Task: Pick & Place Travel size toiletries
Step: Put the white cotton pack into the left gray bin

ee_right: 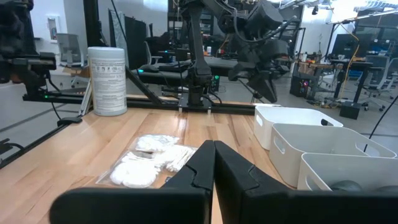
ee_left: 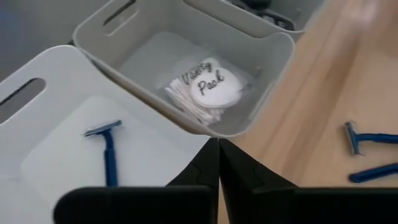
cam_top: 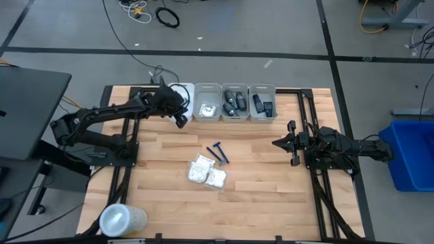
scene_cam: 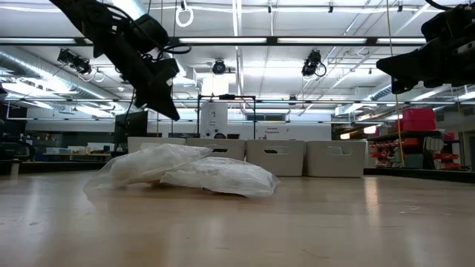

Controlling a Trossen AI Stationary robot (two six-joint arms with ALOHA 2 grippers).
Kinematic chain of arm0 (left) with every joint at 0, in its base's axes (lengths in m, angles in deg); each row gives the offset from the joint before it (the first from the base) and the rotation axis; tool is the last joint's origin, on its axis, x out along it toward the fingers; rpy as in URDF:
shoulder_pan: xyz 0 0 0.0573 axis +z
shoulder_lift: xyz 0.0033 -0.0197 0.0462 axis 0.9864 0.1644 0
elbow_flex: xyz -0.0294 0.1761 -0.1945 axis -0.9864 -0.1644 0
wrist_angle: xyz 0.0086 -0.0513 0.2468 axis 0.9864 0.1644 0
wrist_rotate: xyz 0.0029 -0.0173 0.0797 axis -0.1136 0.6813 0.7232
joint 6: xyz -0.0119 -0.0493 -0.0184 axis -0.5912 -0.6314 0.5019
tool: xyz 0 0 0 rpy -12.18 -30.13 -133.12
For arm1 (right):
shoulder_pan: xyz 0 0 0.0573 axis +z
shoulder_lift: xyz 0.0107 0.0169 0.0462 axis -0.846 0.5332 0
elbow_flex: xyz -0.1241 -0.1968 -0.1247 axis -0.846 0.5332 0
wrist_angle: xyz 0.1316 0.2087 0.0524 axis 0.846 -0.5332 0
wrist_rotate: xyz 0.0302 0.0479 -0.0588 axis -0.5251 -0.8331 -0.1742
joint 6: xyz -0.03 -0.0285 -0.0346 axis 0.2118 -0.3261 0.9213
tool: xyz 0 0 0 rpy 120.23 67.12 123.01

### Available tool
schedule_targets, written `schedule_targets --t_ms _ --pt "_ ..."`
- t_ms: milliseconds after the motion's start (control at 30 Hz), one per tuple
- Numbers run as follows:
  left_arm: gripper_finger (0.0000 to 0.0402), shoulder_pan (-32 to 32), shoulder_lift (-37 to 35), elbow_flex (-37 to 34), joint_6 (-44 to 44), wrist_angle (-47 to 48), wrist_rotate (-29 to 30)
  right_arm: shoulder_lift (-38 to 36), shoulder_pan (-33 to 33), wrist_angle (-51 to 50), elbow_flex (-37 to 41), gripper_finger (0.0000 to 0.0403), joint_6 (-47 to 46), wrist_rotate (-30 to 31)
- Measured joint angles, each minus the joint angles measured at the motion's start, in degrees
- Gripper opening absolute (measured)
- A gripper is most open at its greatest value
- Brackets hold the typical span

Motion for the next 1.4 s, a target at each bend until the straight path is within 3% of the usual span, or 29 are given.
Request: schedule_targets --t_ms 700,1067,1400 --pt "0.0016 -10.61 0.00 0.01 -0.05 -0.03 -0.42 0.00 0.02 0.02 0.01 0.0014 0.02 0.00" --pt "0.0009 -14.70 0.00 0.02 3.19 -0.02 -16.40 -0.02 0.00 0.02 -0.01 0.0014 0.00 0.00" --pt "0.0020 -19.81 0.00 0.02 2.99 0.00 -17.19 0.00 0.00 0.01 0.01 0.0014 0.01 0.00"
